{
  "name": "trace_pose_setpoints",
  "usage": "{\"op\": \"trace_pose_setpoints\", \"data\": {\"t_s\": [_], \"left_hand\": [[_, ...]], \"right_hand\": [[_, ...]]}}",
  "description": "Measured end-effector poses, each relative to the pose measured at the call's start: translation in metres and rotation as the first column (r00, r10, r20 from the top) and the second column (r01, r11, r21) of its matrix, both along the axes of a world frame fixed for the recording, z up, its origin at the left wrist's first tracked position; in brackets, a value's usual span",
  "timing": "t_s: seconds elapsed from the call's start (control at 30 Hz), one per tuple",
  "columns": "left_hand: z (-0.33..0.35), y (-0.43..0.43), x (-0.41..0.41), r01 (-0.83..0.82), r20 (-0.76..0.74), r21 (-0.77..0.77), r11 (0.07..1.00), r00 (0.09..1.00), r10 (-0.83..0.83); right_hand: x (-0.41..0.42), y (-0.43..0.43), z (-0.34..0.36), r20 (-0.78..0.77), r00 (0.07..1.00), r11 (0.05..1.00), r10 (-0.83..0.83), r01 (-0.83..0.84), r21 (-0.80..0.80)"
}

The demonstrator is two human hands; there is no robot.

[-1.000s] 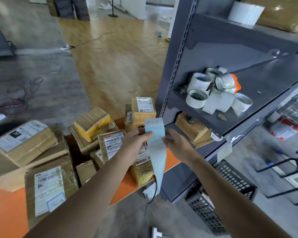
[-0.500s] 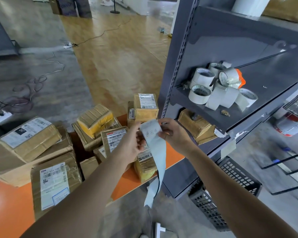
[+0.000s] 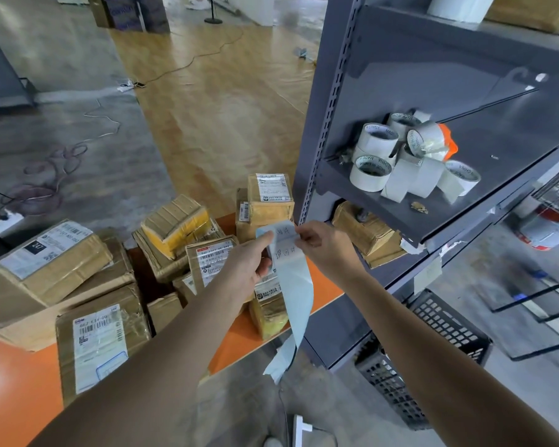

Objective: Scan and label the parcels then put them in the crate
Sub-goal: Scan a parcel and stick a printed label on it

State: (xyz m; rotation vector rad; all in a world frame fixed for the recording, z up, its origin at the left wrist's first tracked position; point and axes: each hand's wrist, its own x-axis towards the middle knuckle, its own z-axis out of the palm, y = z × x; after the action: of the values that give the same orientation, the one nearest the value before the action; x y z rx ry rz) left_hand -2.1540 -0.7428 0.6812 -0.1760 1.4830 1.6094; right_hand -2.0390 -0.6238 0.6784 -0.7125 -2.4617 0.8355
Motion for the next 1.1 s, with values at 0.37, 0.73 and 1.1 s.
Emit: {"op": "trace_pose_setpoints", "data": {"t_s": [0.37,0.73,1.1], "left_hand": [[0.006,0.000,0.001,-0.008,-0.061,-0.048,0.999,0.998,0.005],[0.000,-0.004,-0.009,-0.052,-0.026,-0.100,0.994,0.998,0.049],[0.005,-0.009,-0.001,0.025,0.008,-0.042,0.999,1.000,-0.025]], "right_hand": [[-0.002,-0.002,-0.002,-0.014,1.000,0.993,0.003,-0.001,0.121],[0.013,0.000,0.014,-0.166,0.980,0.902,0.113,-0.172,-0.396],[-0.007,-0.002,0.022,0.109,0.965,0.681,0.239,-0.087,-0.727]]}}
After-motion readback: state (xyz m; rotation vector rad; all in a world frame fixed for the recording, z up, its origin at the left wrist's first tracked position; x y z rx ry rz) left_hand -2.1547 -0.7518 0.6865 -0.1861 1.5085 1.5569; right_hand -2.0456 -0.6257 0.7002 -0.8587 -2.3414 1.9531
